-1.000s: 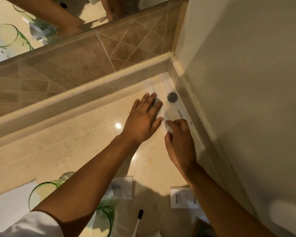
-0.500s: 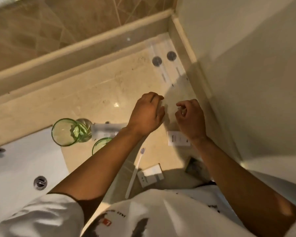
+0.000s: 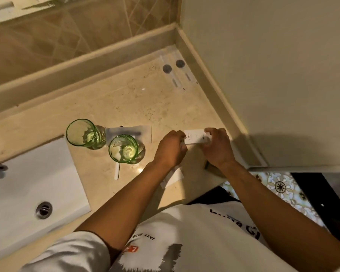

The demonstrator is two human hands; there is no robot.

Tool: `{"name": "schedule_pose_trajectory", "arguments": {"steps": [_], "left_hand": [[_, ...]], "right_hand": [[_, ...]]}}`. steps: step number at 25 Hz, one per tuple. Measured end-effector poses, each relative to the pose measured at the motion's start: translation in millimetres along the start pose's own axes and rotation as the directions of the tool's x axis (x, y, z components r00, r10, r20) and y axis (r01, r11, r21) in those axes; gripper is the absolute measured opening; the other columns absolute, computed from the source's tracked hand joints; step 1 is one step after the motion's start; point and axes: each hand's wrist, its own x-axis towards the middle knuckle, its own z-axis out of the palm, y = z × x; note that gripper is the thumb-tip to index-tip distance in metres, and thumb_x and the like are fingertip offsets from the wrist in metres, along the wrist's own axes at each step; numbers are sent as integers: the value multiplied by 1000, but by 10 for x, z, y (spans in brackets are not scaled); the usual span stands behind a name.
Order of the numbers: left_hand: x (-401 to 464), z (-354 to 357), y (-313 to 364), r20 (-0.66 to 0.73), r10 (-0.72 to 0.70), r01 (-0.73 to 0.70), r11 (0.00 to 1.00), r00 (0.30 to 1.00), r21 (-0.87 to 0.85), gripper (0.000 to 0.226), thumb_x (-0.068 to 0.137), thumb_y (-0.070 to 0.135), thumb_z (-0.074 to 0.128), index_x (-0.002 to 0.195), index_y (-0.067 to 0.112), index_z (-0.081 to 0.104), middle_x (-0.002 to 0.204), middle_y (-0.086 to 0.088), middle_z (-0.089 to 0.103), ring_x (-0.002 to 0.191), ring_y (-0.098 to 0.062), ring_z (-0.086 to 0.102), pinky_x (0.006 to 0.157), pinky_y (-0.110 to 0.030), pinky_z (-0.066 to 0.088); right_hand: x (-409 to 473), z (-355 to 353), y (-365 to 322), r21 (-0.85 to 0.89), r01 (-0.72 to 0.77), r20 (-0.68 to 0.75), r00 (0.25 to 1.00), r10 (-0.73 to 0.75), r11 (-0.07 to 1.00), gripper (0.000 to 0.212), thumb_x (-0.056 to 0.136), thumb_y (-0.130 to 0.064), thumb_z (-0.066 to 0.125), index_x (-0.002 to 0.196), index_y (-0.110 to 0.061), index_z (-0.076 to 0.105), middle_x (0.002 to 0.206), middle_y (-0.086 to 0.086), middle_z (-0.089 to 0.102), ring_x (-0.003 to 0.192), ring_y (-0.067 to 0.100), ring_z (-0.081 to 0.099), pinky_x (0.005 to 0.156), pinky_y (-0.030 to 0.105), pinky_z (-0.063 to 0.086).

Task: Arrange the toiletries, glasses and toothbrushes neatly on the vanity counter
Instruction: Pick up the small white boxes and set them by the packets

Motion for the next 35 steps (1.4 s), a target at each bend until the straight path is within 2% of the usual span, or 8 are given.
{"name": "schedule_pose_trajectory", "arguments": {"steps": [4,7,10,17,22,26,29,35], "left_hand": [[-36,100,34,14,-128,129,987,992,-91,40,86,11,65,125,6,62,120,-18,63,110,-34,61,82,-33,45],[-2,170,71,95,-182,195,969,979,-152,36,82,13,69,117,5,64,111,-19,64,104,-36,62,75,-32,46],[11,215,129,92,-236,251,945,967,-209,41,84,14,70,124,6,62,116,-17,64,108,-32,61,90,-39,51],[111,46,218,-5,-393,366,860,920,-356,48,92,16,61,139,9,55,137,-13,56,123,-28,59,104,-35,48],[309,-343,136,-111,-425,349,845,898,-404,38,94,12,55,132,8,62,137,-13,60,123,-28,60,105,-38,49],[593,-698,-42,-247,-497,351,816,832,-460,35,93,11,60,127,8,66,134,-12,63,119,-26,63,96,-23,46],[890,-936,-186,-253,-598,348,705,760,-618,26,88,8,65,113,11,71,117,-10,72,103,-28,71,95,-39,58],[1672,-1319,-481,-206,-731,303,498,650,-813,15,75,13,68,85,24,71,101,-8,77,96,-29,74,90,-46,61]], "right_hand": [[33,-19,20,105,-57,19,998,56,993,54,84,-11,63,138,-11,52,128,15,54,97,18,56,80,18,38],[106,-6,49,136,-58,76,996,48,989,63,85,-9,63,144,-6,44,132,18,59,113,26,60,68,9,40],[191,26,122,178,-54,96,995,38,983,62,86,-6,63,145,-5,44,132,16,64,118,29,62,53,-4,37],[460,81,-9,217,-32,154,988,-2,976,71,88,-14,68,151,-10,35,134,17,60,118,28,61,63,4,44],[636,113,-361,257,214,87,966,-243,942,70,84,-12,78,144,-4,42,130,23,57,117,36,59,84,40,59],[858,196,-709,310,342,0,933,-359,887,56,78,-7,82,127,-2,56,119,19,67,107,34,66,68,14,50],[1033,238,-990,321,291,-13,953,-304,901,51,77,-14,83,121,-8,59,115,13,70,104,30,68,60,0,38],[1602,438,-1629,277,220,-39,975,-218,935,52,78,-39,84,113,-14,55,118,4,69,105,21,69,73,31,62]]}}
